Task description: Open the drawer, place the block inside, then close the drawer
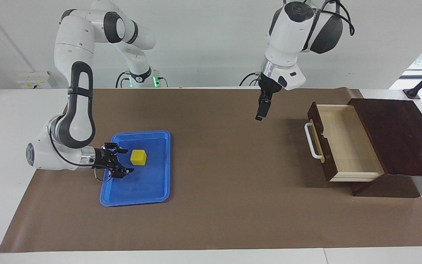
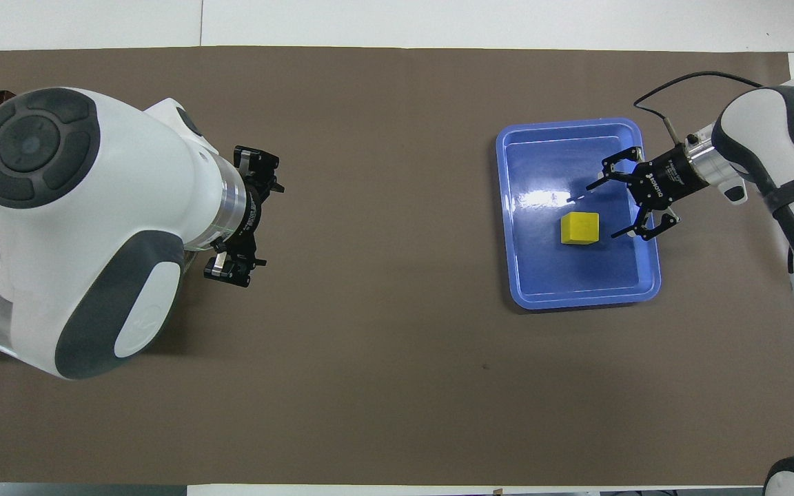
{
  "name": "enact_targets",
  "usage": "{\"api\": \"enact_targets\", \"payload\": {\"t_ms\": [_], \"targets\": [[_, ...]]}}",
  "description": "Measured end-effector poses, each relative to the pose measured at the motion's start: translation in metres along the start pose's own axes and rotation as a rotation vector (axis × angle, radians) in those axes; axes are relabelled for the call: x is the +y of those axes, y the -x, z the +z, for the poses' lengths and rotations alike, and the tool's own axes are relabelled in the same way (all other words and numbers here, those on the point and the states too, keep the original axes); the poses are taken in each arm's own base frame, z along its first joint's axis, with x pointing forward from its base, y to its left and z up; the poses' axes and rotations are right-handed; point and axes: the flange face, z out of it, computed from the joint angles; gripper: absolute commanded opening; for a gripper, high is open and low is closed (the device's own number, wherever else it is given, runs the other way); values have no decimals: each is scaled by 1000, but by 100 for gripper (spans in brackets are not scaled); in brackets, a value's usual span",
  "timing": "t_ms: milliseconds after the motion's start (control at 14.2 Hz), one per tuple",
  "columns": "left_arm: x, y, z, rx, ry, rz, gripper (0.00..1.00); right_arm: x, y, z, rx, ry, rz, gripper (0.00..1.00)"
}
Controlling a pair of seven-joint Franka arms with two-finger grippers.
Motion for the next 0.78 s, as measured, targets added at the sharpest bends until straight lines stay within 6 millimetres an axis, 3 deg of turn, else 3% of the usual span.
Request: {"api": "enact_targets", "payload": {"t_ms": [141, 423, 776], "targets": [[1, -11, 18, 10, -29, -59, 100, 9, -7, -9, -30, -35, 60, 100], [8, -8, 61, 67, -83, -130, 100, 35, -2, -11, -70, -90, 112, 100], [10, -16, 64, 75, -82, -164, 100, 33, 8, -7, -36, -147, 104, 100]]}}
